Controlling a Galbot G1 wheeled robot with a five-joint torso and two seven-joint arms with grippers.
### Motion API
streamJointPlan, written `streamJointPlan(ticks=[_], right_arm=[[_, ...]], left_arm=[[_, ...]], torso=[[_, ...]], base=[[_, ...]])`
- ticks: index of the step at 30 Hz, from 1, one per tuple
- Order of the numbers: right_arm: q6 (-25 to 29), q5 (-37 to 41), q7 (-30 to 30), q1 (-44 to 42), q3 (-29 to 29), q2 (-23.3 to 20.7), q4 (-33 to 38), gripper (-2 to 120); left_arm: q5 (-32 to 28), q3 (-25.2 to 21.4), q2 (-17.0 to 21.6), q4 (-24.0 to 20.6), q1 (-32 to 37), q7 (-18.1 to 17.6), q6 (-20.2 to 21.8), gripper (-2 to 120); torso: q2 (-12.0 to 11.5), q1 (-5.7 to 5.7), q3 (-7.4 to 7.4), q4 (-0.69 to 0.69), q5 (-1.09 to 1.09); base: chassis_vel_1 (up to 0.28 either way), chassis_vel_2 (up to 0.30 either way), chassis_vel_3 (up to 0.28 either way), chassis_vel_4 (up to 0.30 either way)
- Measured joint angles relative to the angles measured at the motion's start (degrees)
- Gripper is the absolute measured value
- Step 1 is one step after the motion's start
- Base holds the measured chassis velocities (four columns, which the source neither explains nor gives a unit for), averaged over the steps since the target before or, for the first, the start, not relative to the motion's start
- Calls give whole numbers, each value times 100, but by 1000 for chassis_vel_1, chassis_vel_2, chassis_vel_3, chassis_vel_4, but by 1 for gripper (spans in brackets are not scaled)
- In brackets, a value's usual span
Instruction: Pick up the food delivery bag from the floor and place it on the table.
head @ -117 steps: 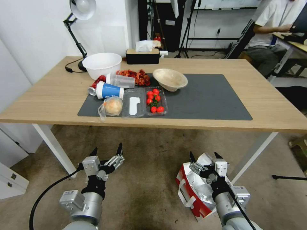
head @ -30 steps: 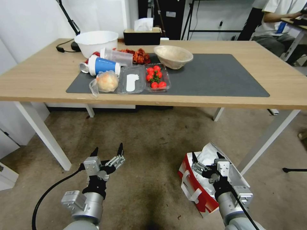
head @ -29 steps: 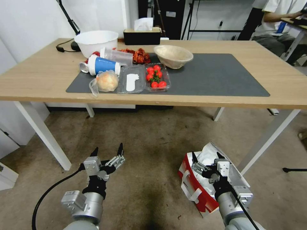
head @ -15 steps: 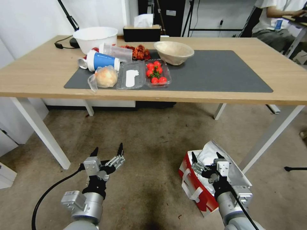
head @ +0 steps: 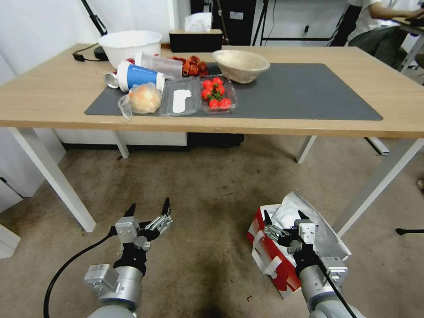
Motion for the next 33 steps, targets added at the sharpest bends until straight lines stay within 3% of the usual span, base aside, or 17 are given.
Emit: streamJointPlan(ticks=[33], right_arm=[[-19,18,0,17,39,-14,15,100]], left_arm=[[0,-8,3,47,-21,41,12,100]], torso=[[-720,-157,-562,0,0]], base=[[0,0,0,0]])
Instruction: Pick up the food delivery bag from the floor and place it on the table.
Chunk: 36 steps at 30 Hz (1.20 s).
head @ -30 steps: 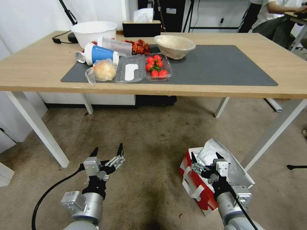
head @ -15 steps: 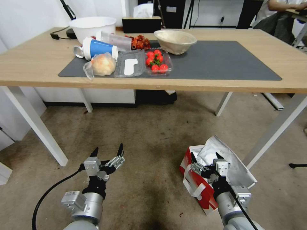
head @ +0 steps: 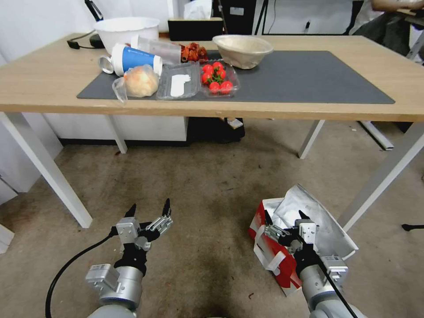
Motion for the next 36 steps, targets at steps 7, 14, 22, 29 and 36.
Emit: streamJointPlan(ticks=[7,14,22,29,36], right_arm=[[-5,43,0,-26,46,-36,28,100],[-8,51,0,-28,50,-34,28,100],[-17,53,1,-27,52,-39,27,100],[-20,41,2,-52,46,-28,37,100],[-20,29,2,-67,44,-26,44,100]], left_arm=[[-9,-19,1,15,-2,8,0,100],[-7,-2,-6,38,-11,13,0,100],[-8,1,0,41,-12,17,-9,100],[-9,6,4,42,-7,19,-20,100],[-10,9,4,41,-3,19,-28,100]], torso=[[-183,-27,-156,0,0],[-332,-42,-289,0,0],[-513,-51,-463,0,0],[-658,-74,-528,0,0],[-672,-81,-528,0,0]], base=[[0,0,0,0],[0,0,0,0],[0,0,0,0],[0,0,0,0],[0,0,0,0]])
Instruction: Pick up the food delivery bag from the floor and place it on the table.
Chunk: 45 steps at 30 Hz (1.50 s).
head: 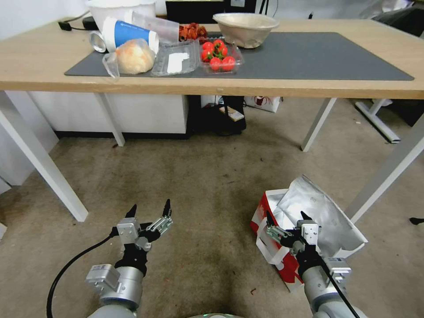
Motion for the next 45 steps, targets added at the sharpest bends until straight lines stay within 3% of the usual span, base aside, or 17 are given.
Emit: streamJointPlan(ticks=[4,11,14,16,18,22,25,26,28,32,38,45], right_arm=[[0,0,3,0,0,-6,1,100],[95,34,-126,102,237,-252,84,100],[112,196,-435,357,706,-923,62,100],[112,311,-551,429,840,-1147,-37,100],[119,770,-877,676,1223,-1870,-522,100],[83,1230,-1050,865,1440,-2372,-895,100],[-94,1953,-1033,1286,1556,-3388,-1697,100],[-94,1953,-1033,1286,1556,-3388,-1697,100],[-411,2195,-1113,1405,1594,-3947,-2062,100],[-989,2241,-1469,1345,1738,-4420,-2257,100],[-1320,2100,-1571,1286,1798,-4593,-2275,100],[-2115,1795,-1441,1250,1721,-4588,-2204,100]], left_arm=[[-2,-5,-1,18,-1,12,-35,100],[134,-71,10,73,1,414,-193,100],[143,-73,28,85,-11,450,-227,100],[142,-73,32,93,-11,450,-228,100],[145,-72,42,101,-8,441,-234,100],[148,-72,45,101,-5,432,-242,100],[150,-73,29,109,-10,417,-293,100],[150,-73,29,109,-10,417,-293,100],[153,-66,-5,131,-8,401,-333,100],[165,-81,-44,137,11,385,-374,100],[171,-114,-70,138,27,382,-396,100],[208,-142,-132,141,56,377,-431,100]], torso=[[5,0,0,0,0],[24,1,0,-1,1],[33,3,-1,1,0],[34,4,0,0,1],[38,5,0,0,4],[40,6,0,0,3],[46,7,0,1,3],[46,7,0,1,3],[49,7,0,1,1],[53,7,0,0,0],[55,7,0,-2,1],[59,8,0,0,1]], base=[[0,0,0,0],[0,0,0,0],[0,0,0,0],[0,0,0,0],[0,0,0,0],[0,0,0,0],[0,0,0,0],[0,0,0,0],[0,0,0,0],[0,0,0,0],[0,0,0,0],[0,0,0,0]])
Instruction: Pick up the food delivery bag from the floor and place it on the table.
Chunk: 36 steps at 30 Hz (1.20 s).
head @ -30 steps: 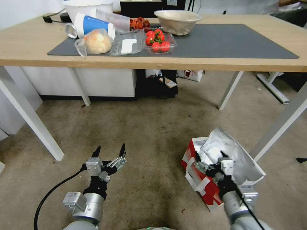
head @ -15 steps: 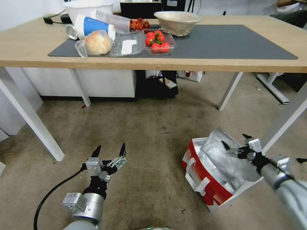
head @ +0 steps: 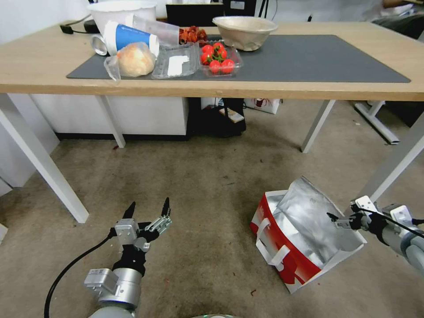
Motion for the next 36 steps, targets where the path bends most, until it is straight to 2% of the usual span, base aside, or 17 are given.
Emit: streamJointPlan(ticks=[2,7,10,21,24,28,30,32,34,36], right_arm=[[-278,-12,32,-41,-71,122,-66,100],[-192,-56,-3,-54,-110,233,-297,100],[259,-111,-138,-36,-137,279,-621,100],[935,-124,-389,-13,-182,374,-1079,100],[1087,-81,-358,22,-206,400,-1147,89],[1210,-70,-336,27,-215,415,-1201,82],[1282,-68,-331,14,-216,432,-1230,71],[1304,-68,-331,7,-216,439,-1237,68],[1383,-68,-336,-6,-216,465,-1255,56],[1396,-68,-336,-8,-215,472,-1257,53]], left_arm=[[34,1,-23,2,11,-19,-10,100],[64,4,-25,22,35,-19,-23,100],[77,21,-26,37,37,-19,-31,100],[79,21,-2,53,34,-54,-48,100],[79,21,-4,56,36,-68,-72,100],[79,13,-4,65,38,-71,-97,100],[78,8,-5,68,40,-72,-114,100],[78,8,-6,69,40,-72,-118,100],[77,7,-9,69,40,-72,-125,100],[77,6,-10,71,40,-72,-128,100]], torso=[[2,0,0,0,0],[3,1,0,0,0],[4,1,0,0,0],[7,1,-1,-1,-1],[7,1,-1,0,-1],[7,1,0,0,-1],[7,1,0,0,-1],[7,1,0,0,-1],[8,1,0,0,-1],[8,1,0,0,-1]], base=[[0,0,0,0],[0,0,0,0],[0,0,0,0],[0,0,0,0],[0,0,0,0],[0,0,0,0],[0,0,0,0],[0,0,0,0],[0,0,0,0],[0,0,0,0]])
